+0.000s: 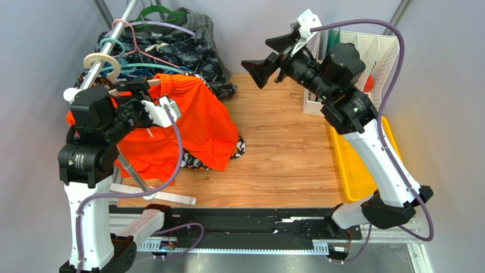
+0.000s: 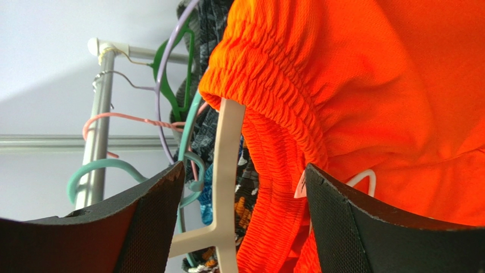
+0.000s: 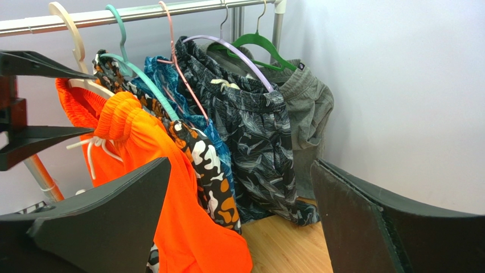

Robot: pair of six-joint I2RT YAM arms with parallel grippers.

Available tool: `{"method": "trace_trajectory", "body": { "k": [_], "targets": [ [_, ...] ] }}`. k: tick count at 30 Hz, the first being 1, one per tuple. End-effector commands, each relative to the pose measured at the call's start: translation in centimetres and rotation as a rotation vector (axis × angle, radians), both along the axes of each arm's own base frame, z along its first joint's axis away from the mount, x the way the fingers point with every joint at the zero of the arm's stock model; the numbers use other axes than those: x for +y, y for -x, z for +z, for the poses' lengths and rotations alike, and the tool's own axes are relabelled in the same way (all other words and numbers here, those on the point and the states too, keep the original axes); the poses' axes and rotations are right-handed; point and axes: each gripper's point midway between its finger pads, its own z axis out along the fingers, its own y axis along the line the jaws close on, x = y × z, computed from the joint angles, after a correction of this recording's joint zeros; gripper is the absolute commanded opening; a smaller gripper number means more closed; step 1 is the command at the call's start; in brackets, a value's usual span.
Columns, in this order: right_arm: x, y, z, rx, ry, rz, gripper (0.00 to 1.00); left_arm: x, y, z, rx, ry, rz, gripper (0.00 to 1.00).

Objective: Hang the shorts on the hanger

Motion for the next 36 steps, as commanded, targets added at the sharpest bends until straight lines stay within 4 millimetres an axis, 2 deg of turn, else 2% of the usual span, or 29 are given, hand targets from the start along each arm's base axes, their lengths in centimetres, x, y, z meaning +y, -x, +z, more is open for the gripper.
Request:
{"method": "trace_trajectory", "body": {
  "k": [1, 4, 7, 8, 10, 11, 13, 14, 15, 16, 18, 19, 20, 22, 23, 24, 25, 27, 28, 29, 31, 32, 34, 36],
  "targets": [
    [-0.8, 0.0, 0.0, 0.0, -0.007, -0.031, 1.0, -2.6, 3.1, 1.7, 0.021, 0.077, -0.142, 0.82],
    [-1.4, 0.0, -1.2, 0.017, 0.009, -0.054, 1.0, -4.2, 3.0, 2.3, 0.052, 0.119, -0.199, 0.83],
    [-2.5, -0.3, -2.5, 0.042, 0.018, -0.099, 1.0, -6.1, 1.7, 2.1, 0.096, 0.142, -0.241, 0.83],
    [-2.9, -0.3, -2.6, 0.054, 0.007, -0.108, 1.0, -7.9, 0.9, 1.5, 0.133, 0.14, -0.285, 0.83],
    [-4.3, -0.7, -3.4, 0.09, -0.006, -0.147, 1.0, -9.2, -0.2, 1.9, 0.137, 0.161, -0.285, 0.82],
    [-4.8, -0.9, -3.7, 0.115, -0.022, -0.16, 1.0, -10.4, -1.4, 0.9, 0.191, 0.179, -0.288, 0.82],
    [-6.9, -1.8, -4.8, 0.157, -0.03, -0.219, 1.0, -12.9, -2.0, 1.3, 0.195, 0.195, -0.336, 0.82],
    [-7.6, -2.0, -5.1, 0.172, -0.037, -0.237, 1.0, -14.1, -3.0, 0.4, 0.225, 0.188, -0.34, 0.82],
    [-9.0, -2.5, -5.5, 0.194, -0.052, -0.272, 1.0, -15.9, -2.7, 0.0, 0.233, 0.167, -0.378, 0.81],
    [-9.8, -2.6, -6.2, 0.211, -0.05, -0.292, 1.0, -16.9, -3.3, 0.1, 0.211, 0.159, -0.389, 0.81],
    [-11.4, -2.9, -7.0, 0.238, -0.061, -0.332, 1.0, -18.9, -4.8, -2.4, 0.246, 0.094, -0.382, 0.79],
    [-11.9, -2.9, -7.7, 0.247, -0.055, -0.344, 1.0, -20.4, -4.9, -3.1, 0.244, 0.065, -0.406, 0.78],
    [-12.4, -2.9, -8.1, 0.254, -0.053, -0.356, 1.0, -21.5, -6.0, -4.9, 0.277, 0.033, -0.392, 0.77],
    [-13.5, -3.0, -8.8, 0.268, -0.048, -0.385, 1.0, -22.4, -7.3, -7.3, 0.321, -0.001, -0.353, 0.76],
    [-14.2, -3.0, -9.5, 0.281, -0.045, -0.406, 1.0, -23.0, -8.4, -9.4, 0.366, -0.022, -0.327, 0.75],
    [-14.5, -3.0, -9.8, 0.287, -0.045, -0.414, 1.0, -23.3, -8.9, -10.5, 0.385, -0.028, -0.312, 0.75],
    [-15.2, -3.1, -10.3, 0.302, -0.046, -0.432, 1.0, -23.5, -9.9, -12.8, 0.416, -0.051, -0.28, 0.75],
    [-15.6, -3.1, -10.7, 0.315, -0.045, -0.439, 1.0, -23.7, -10.9, -15.0, 0.433, -0.088, -0.251, 0.75],
    [-16.0, -3.1, -11.0, 0.325, -0.042, -0.45, 1.0, -23.3, -11.5, -17.9, 0.481, -0.142, -0.21, 0.75],
    [-16.2, -3.2, -11.2, 0.332, -0.042, -0.453, 1.0, -23.0, -11.7, -19.4, 0.509, -0.173, -0.192, 0.74],
    [-16.6, -3.2, -11.5, 0.341, -0.038, -0.46, 1.0, -21.9, -11.1, -23.3, 0.626, -0.239, -0.166, 0.72],
    [-16.8, -3.2, -11.5, 0.342, -0.035, -0.465, 1.0, -21.5, -10.4, -24.5, 0.676, -0.253, -0.163, 0.71],
    [-17.4, -3.3, -11.8, 0.349, -0.031, -0.48, 1.0, -19.8, -7.7, -27.7, 0.832, -0.324, -0.168, 0.7],
    [-17.6, -3.2, -11.9, 0.352, -0.028, -0.479, 1.0, -18.0, -6.0, -29.1, 0.912, -0.364, -0.149, 0.68]
  ]
}}
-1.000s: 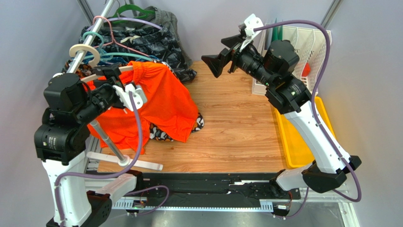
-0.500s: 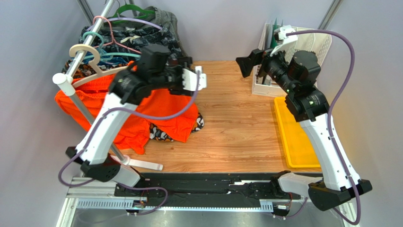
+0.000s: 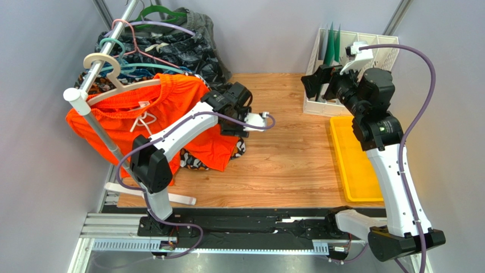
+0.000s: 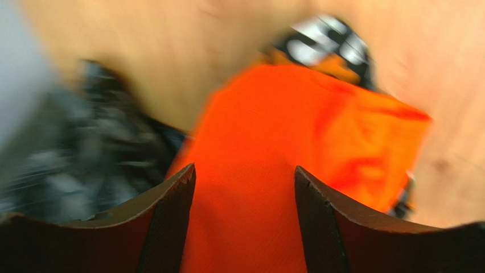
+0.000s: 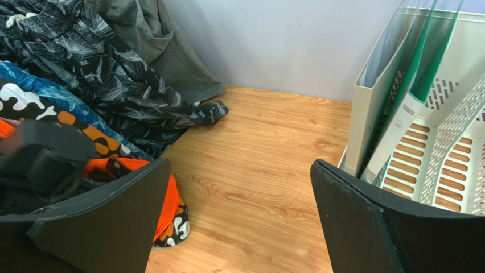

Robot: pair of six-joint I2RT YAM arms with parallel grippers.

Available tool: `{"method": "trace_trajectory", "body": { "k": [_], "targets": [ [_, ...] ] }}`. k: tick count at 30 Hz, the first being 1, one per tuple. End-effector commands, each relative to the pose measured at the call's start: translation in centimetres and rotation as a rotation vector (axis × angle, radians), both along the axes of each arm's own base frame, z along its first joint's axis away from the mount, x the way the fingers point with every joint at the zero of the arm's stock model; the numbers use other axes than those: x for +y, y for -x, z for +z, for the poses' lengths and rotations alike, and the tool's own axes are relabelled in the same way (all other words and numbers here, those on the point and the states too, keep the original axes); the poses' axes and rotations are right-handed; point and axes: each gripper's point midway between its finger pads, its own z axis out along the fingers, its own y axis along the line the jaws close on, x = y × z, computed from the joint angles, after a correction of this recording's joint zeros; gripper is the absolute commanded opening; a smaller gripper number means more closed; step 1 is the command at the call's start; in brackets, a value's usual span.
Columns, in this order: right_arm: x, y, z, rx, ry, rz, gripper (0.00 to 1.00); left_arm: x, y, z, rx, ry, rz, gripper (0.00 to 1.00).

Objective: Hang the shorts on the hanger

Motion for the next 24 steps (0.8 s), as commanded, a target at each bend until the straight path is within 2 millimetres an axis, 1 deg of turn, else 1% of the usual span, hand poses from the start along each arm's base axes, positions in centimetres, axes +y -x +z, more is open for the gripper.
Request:
{"method": "trace_trajectory", "body": {
  "k": [1, 3, 5, 6, 7, 8, 9, 10, 11, 12, 13, 14, 15, 16, 17, 19, 20, 21, 22, 24],
  "targets": [
    [-0.7, 0.8, 0.3, -0.003, -0.014, 0.002, 1.0, 4.6, 4.9, -3.0, 0.201, -0.128, 0.035, 0.68],
    [-0.7, 0.8, -0.3, 0.01, -0.014, 0.005, 1.0, 6.3, 6.3, -4.1, 0.254, -0.178, 0.029, 0.68],
    [-0.8, 0.7, -0.9, 0.022, -0.008, 0.005, 1.0, 6.6, 7.6, -4.3, 0.301, -0.182, 0.004, 0.69],
    [-0.8, 0.6, -1.6, 0.039, -0.005, 0.008, 1.0, 6.2, 8.0, -4.1, 0.307, -0.166, 0.003, 0.7],
    [-0.8, 0.5, -2.0, 0.046, -0.004, 0.008, 1.0, 5.0, 8.1, -3.4, 0.317, -0.112, -0.008, 0.72],
    [-0.8, 0.4, -2.5, 0.061, -0.008, 0.008, 1.0, 4.4, 8.5, -2.9, 0.328, -0.09, -0.018, 0.73],
    [-0.7, 0.3, -2.8, 0.072, -0.012, 0.013, 1.0, 3.1, 8.9, -2.2, 0.328, -0.056, -0.025, 0.74],
    [-0.7, 0.1, -3.7, 0.091, -0.012, 0.016, 1.0, 1.4, 8.7, -0.9, 0.325, 0.007, -0.042, 0.88],
    [-0.7, 0.1, -4.2, 0.105, -0.011, 0.02, 1.0, 0.5, 9.2, -0.4, 0.346, 0.037, -0.04, 0.94],
    [-0.6, 0.0, -4.7, 0.115, -0.008, 0.028, 1.0, -0.8, 9.5, -0.2, 0.369, 0.057, -0.055, 0.99],
    [-0.8, -0.2, -5.8, 0.139, -0.003, 0.026, 1.0, -2.6, 9.4, 1.4, 0.373, 0.13, -0.073, 0.99],
    [-0.8, -0.3, -6.6, 0.156, -0.001, 0.029, 1.0, -3.6, 9.4, 1.9, 0.395, 0.172, -0.029, 0.99],
    [-0.9, -0.2, -7.1, 0.167, 0.004, 0.036, 1.0, -4.5, 9.0, 1.5, 0.422, 0.187, -0.001, 0.99],
    [-1.2, -0.2, -8.5, 0.199, 0.005, 0.031, 1.0, -5.9, 8.5, 3.0, 0.417, 0.249, 0.004, 0.99],
    [-1.2, -0.2, -9.1, 0.211, 0.009, 0.038, 1.0, -6.8, 8.0, 3.3, 0.425, 0.294, 0.069, 0.99],
    [-1.5, -0.1, -10.5, 0.241, 0.015, 0.047, 1.0, -7.8, 6.3, 3.4, 0.397, 0.335, 0.151, 0.99],
    [-1.5, 0.0, -11.6, 0.265, 0.02, 0.061, 1.0, -8.7, 5.5, 3.7, 0.378, 0.377, 0.19, 0.99],
    [-1.4, 0.1, -12.4, 0.282, 0.021, 0.074, 1.0, -9.0, 5.0, 3.4, 0.374, 0.389, 0.211, 0.99],
    [-1.6, 0.2, -13.5, 0.306, 0.025, 0.072, 1.0, -9.6, 3.8, 3.7, 0.332, 0.423, 0.229, 0.99],
    [-1.6, 0.2, -14.7, 0.333, 0.029, 0.085, 1.0, -10.3, 3.2, 3.5, 0.335, 0.45, 0.269, 0.99]
  ]
}}
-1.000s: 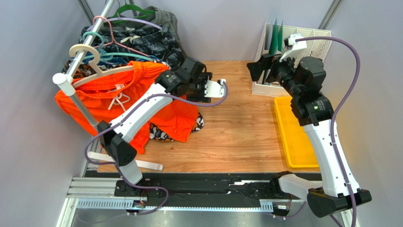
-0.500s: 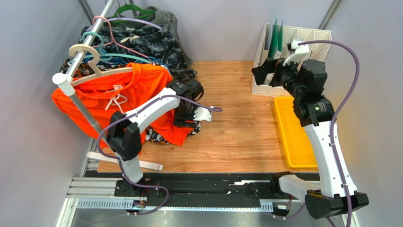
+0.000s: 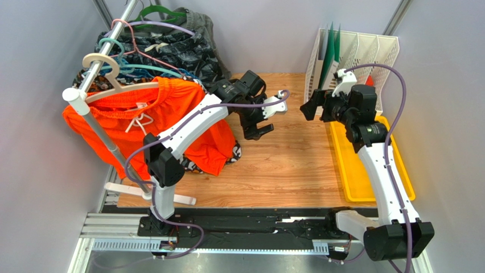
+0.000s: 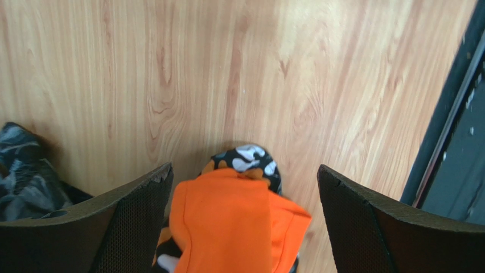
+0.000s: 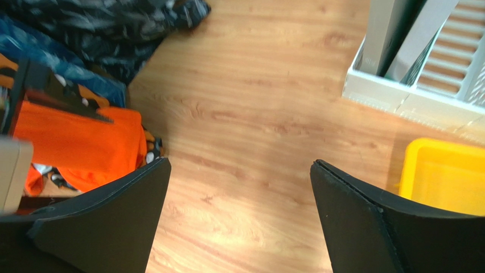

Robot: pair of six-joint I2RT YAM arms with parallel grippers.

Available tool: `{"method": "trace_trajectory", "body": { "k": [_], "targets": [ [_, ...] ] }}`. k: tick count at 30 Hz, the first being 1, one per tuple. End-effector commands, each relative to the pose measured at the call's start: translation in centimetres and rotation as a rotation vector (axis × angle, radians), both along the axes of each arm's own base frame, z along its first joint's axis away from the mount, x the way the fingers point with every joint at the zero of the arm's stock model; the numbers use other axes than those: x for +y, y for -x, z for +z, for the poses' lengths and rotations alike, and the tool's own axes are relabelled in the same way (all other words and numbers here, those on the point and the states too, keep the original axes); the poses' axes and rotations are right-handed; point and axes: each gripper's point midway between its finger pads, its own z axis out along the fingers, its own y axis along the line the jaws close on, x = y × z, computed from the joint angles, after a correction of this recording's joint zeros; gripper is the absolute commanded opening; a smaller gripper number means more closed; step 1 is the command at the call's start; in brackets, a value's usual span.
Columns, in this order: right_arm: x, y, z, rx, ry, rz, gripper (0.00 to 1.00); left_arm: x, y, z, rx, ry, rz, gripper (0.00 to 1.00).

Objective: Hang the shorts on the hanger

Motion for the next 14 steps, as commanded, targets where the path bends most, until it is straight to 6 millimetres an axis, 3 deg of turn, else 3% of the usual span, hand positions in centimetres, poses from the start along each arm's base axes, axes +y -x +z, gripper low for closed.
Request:
{"method": "trace_trajectory", "body": {
  "k": [1, 8, 14],
  "targets": [
    [0.2, 0.1, -2.3, 0.04, 0.008, 0.053, 1.0, -2.9, -2.6, 0.5, 0.015, 0.129, 0.177, 0.99],
    [-0.3, 0.1, -6.0, 0.123, 0.008, 0.057, 1.0, -4.2, -4.5, -2.2, 0.08, 0.149, 0.27, 0.99],
    [-0.4, 0.1, -6.9, 0.136, 0.016, 0.062, 1.0, -4.0, -6.5, -2.0, 0.104, 0.202, 0.324, 0.99]
  ]
}}
